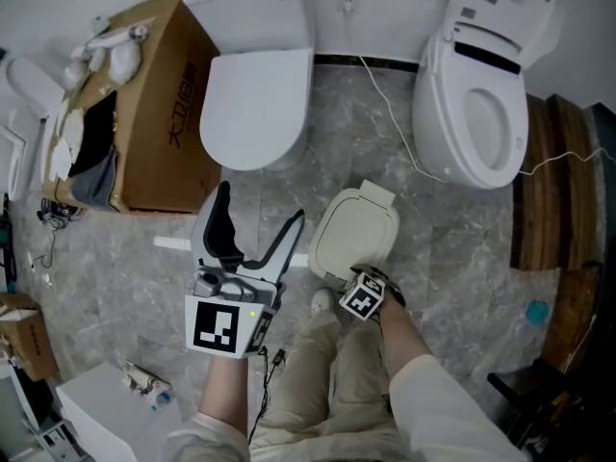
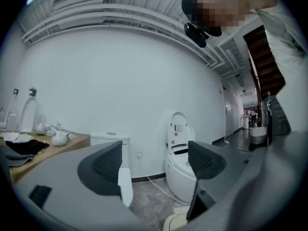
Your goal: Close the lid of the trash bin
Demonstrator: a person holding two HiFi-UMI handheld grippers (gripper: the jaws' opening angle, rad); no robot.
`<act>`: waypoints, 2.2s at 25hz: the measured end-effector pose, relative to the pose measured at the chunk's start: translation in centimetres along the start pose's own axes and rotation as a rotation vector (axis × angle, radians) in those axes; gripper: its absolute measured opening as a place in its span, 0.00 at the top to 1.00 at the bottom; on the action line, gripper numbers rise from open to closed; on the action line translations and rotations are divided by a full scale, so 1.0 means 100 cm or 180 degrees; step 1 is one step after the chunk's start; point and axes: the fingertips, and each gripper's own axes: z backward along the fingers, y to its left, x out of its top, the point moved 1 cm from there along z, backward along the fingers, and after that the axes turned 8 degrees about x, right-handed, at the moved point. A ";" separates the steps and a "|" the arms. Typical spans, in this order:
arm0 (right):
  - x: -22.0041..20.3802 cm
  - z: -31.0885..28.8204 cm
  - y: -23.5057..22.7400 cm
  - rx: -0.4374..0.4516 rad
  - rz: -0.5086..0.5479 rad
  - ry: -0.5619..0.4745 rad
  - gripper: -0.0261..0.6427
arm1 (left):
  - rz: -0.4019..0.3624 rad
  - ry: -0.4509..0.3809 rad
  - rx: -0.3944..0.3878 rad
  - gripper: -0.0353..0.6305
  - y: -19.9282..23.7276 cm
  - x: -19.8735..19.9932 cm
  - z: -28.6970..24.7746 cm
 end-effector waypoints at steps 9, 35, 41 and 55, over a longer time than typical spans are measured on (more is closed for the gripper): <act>-0.001 -0.006 -0.001 0.0000 -0.0132 -0.0019 0.47 | -0.0028 0.0048 -0.0020 0.32 0.005 -0.003 -0.008; 0.219 0.597 0.158 -0.2055 0.0782 -0.3557 0.78 | 0.0096 -0.0518 0.0043 0.32 -0.070 0.242 0.076; 0.214 0.616 0.164 -0.2144 0.0768 -0.3656 0.95 | -0.0021 -0.0674 0.0129 0.86 -0.101 0.254 0.083; 0.209 0.645 0.166 -0.2148 0.0583 -0.4085 0.95 | -0.0055 -0.0754 0.0360 0.95 -0.101 0.269 0.086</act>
